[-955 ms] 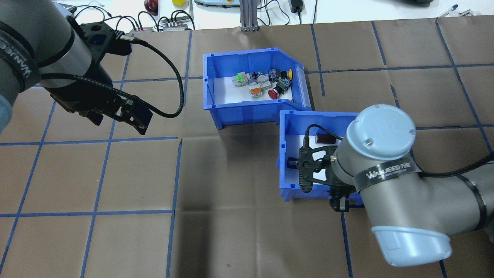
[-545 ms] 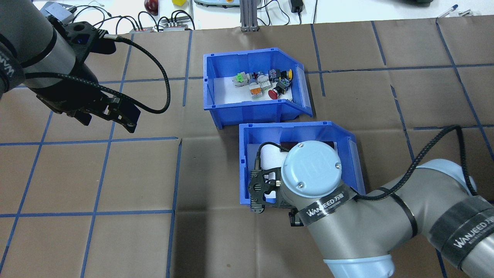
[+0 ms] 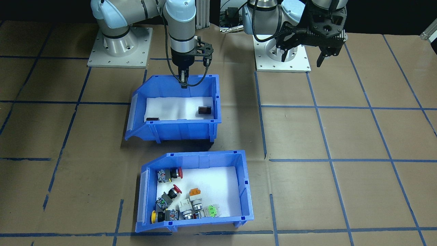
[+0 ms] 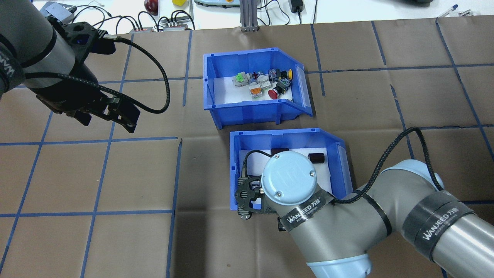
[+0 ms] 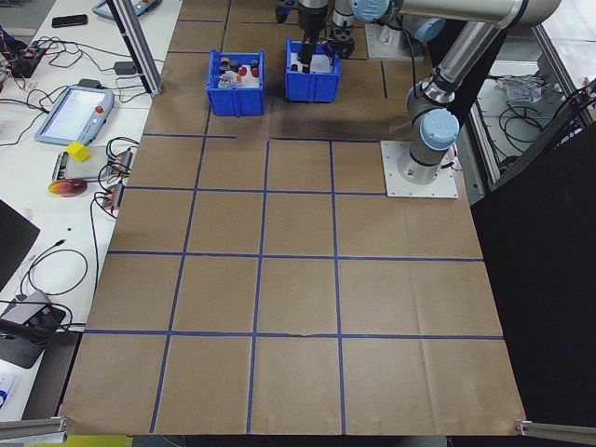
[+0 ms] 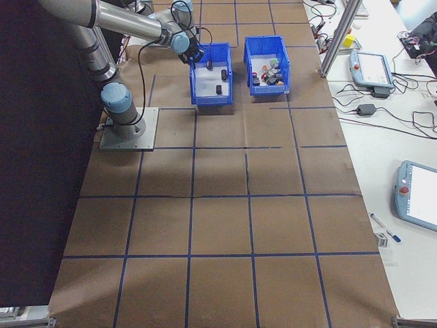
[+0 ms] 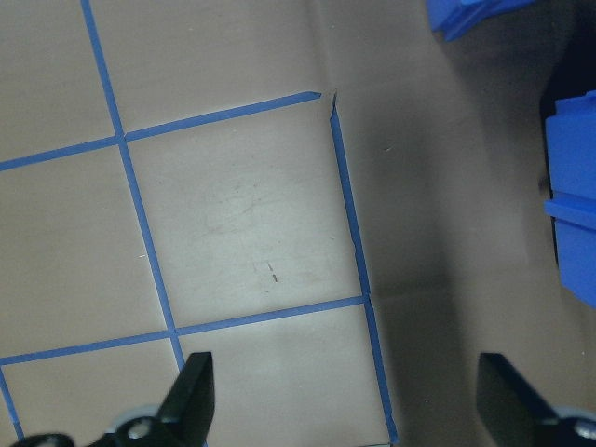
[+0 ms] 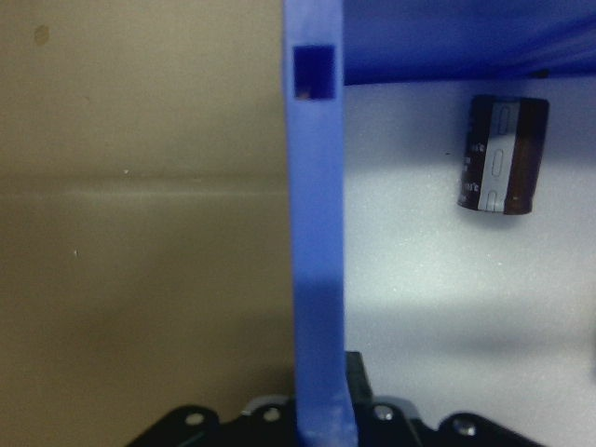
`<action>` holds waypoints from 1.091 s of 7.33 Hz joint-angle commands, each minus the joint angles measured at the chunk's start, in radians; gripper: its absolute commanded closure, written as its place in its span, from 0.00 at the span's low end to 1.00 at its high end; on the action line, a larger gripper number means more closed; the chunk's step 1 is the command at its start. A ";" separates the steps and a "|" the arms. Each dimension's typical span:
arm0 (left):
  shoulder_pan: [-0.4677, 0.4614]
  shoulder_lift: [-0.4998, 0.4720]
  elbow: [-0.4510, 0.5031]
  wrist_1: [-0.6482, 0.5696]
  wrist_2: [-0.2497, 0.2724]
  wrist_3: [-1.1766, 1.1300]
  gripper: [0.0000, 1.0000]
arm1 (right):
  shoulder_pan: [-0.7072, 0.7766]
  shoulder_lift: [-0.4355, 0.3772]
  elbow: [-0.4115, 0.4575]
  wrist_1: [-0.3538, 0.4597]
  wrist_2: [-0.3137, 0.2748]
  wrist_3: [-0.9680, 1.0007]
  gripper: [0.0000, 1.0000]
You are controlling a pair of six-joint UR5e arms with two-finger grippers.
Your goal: Place button box in front
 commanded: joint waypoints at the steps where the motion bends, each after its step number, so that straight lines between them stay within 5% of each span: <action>1: 0.000 0.001 -0.006 -0.003 0.000 -0.001 0.01 | 0.026 0.037 -0.002 -0.031 -0.002 0.016 0.86; 2: -0.001 0.006 -0.022 0.000 -0.002 0.000 0.01 | 0.026 0.036 -0.002 -0.025 0.007 0.024 0.05; 4: -0.001 0.015 -0.028 0.008 -0.003 0.001 0.01 | 0.017 0.024 -0.025 -0.006 -0.002 0.028 0.00; 8: -0.001 0.017 -0.026 0.010 -0.058 -0.001 0.01 | -0.014 -0.021 -0.238 0.294 -0.005 0.028 0.00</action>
